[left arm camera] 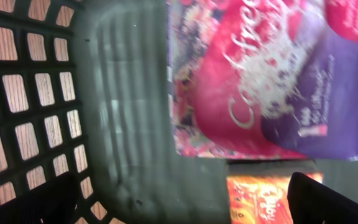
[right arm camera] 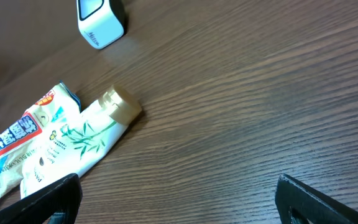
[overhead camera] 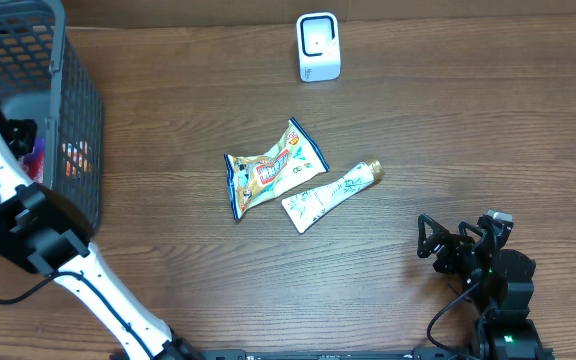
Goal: Scan the item barcode
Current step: 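Close the left gripper on the pink-purple bag and lift it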
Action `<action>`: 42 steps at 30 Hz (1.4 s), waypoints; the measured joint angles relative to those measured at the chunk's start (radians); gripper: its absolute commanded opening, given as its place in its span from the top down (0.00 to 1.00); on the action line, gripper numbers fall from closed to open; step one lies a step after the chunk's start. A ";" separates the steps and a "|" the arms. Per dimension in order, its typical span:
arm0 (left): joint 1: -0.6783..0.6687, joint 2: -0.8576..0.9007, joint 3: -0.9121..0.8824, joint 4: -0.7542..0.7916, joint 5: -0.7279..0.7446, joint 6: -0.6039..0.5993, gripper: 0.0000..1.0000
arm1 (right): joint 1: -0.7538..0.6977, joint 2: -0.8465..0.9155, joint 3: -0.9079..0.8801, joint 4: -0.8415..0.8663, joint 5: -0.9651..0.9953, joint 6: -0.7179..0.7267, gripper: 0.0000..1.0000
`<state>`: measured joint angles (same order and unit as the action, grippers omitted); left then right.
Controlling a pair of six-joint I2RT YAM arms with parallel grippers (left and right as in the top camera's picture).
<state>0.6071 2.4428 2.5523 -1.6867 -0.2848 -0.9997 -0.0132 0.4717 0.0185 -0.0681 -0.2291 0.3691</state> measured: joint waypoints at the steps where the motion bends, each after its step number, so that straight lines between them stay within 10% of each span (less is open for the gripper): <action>1: -0.008 0.000 0.000 0.000 -0.006 -0.002 0.00 | 0.000 0.000 0.000 0.000 0.001 0.000 0.00; 42: -0.117 0.163 -0.001 0.269 -0.124 -0.151 0.00 | 0.000 0.040 0.000 0.000 0.009 0.000 0.00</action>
<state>0.4904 2.6057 2.5511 -1.4178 -0.4091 -1.1503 -0.0132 0.5117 0.0185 -0.0681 -0.2203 0.3695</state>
